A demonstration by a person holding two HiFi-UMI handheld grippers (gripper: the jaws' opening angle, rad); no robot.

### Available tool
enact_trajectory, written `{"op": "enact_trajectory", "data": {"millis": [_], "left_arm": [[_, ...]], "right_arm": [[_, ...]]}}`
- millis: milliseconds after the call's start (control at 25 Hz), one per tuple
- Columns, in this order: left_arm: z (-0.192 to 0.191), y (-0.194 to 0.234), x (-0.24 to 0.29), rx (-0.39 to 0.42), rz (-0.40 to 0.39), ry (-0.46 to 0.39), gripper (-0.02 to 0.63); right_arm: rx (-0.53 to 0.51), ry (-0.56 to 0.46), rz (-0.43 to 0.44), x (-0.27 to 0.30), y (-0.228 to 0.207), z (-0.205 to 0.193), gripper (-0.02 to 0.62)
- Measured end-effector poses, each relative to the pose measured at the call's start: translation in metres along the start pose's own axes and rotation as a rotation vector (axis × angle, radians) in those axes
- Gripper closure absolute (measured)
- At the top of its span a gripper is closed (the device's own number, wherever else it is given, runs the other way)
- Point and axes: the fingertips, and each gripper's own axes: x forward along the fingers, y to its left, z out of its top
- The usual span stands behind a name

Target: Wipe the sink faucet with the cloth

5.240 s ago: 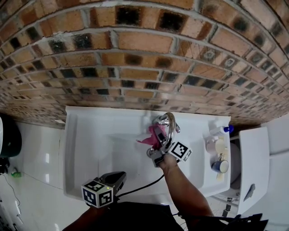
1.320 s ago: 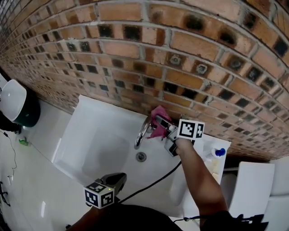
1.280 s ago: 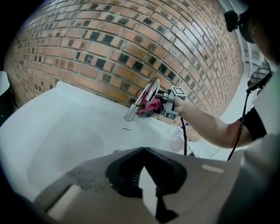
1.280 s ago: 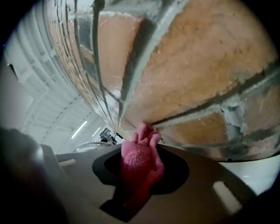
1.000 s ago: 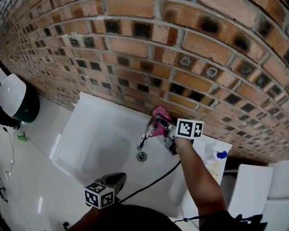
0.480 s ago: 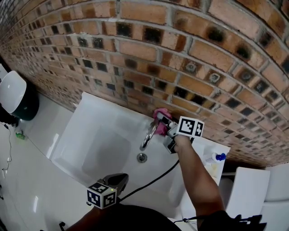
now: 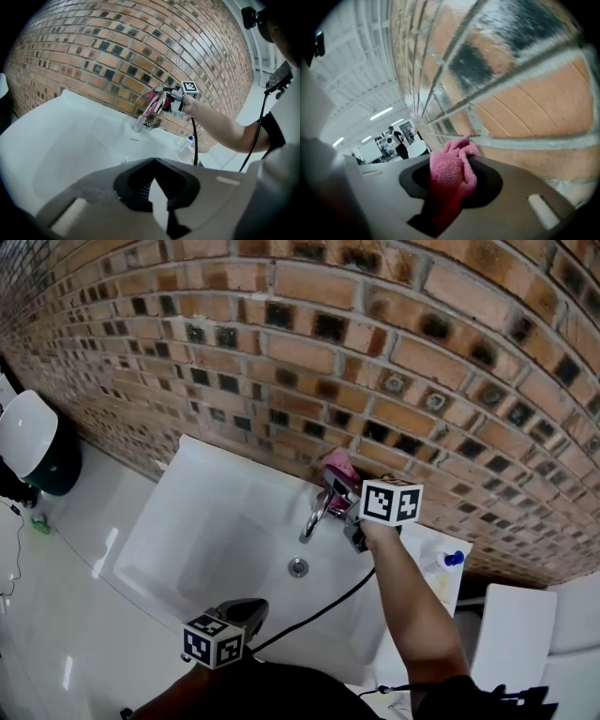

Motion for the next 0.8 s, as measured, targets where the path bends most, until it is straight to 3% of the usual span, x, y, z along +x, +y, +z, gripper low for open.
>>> {"op": "enact_trajectory", "data": {"millis": [160, 400, 800], "left_arm": [[-0.001, -0.002, -0.011, 0.023, -0.03, -0.003, 0.603], [-0.003, 0.006, -0.026, 0.023, -0.098, 0.012, 0.603], [-0.001, 0.023, -0.047, 0.098, -0.203, 0.042, 0.603]], "right_arm": [[-0.244, 0.051, -0.087, -0.003, 0.02, 0.004, 0.475], [-0.525, 0.126, -0.219, -0.006, 0.043, 0.0, 0.472], [-0.826, 0.131, -0.408, -0.014, 0.074, -0.01, 0.463]]}}
